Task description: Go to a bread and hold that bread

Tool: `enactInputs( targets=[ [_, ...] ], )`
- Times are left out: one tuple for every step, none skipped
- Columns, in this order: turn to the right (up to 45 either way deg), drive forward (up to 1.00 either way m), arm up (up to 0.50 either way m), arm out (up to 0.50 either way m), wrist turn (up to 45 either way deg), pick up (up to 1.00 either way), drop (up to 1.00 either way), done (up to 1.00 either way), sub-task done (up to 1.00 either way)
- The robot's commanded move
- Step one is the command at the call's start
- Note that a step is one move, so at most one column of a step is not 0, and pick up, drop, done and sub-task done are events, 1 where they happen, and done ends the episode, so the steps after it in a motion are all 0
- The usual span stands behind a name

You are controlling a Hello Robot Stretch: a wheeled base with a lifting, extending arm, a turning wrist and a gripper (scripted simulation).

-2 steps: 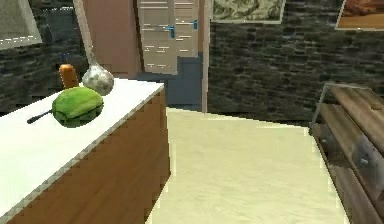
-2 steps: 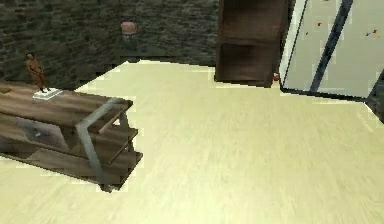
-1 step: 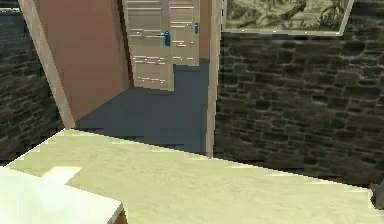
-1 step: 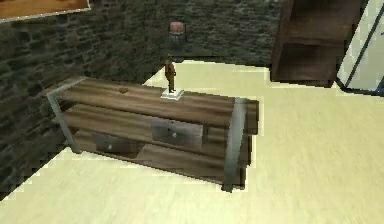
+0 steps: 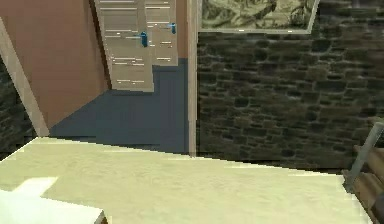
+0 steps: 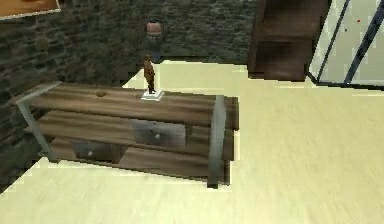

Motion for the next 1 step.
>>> enactInputs(
  targets=[
    [0.0,0.5,0.0,0.0,0.0,0.0,0.0,0.0,0.0]
  ],
)
